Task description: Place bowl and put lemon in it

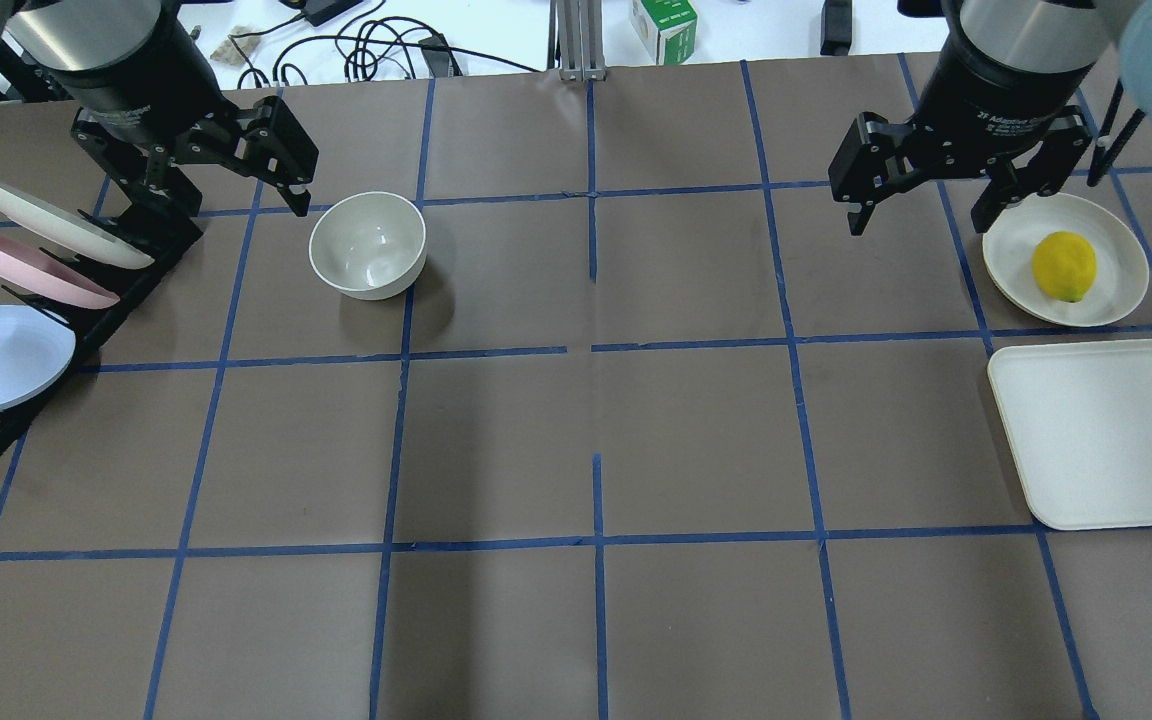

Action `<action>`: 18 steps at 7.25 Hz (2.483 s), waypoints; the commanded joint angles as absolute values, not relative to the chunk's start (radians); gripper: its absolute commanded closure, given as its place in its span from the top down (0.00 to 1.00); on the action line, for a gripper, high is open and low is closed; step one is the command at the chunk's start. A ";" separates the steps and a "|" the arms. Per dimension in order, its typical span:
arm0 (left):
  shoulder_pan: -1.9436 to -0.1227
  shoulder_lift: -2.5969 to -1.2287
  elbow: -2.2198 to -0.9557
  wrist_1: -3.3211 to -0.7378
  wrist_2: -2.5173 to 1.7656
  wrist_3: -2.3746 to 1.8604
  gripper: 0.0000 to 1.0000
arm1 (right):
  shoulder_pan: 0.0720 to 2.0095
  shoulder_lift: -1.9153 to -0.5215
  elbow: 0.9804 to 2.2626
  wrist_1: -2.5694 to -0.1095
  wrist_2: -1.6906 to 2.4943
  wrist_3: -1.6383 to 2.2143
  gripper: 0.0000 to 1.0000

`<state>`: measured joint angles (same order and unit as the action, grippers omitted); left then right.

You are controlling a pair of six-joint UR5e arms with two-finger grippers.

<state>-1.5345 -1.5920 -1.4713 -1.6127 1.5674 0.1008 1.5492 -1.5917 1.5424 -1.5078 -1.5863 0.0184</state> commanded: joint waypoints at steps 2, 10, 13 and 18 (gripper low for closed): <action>-1.535 -1.585 -1.489 -1.617 1.578 0.101 0.96 | 1.549 -1.588 1.546 -1.506 -1.571 0.008 1.00; -1.381 -2.152 -1.385 -1.203 1.490 0.316 0.95 | 1.097 -1.231 1.554 -1.902 -1.586 -0.436 1.00; -1.376 -2.192 -1.460 -1.119 1.483 0.334 0.94 | 1.080 -1.059 1.554 -2.131 -1.589 -0.472 1.00; -1.378 -2.195 -1.474 -1.121 1.477 0.322 0.00 | 1.077 -0.960 1.563 -2.151 -1.644 -0.466 1.00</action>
<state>-1.3775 -2.1944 -1.4734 -1.1204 1.4792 0.3229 1.0780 -0.9664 1.5573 -2.1647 -1.6132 -0.4731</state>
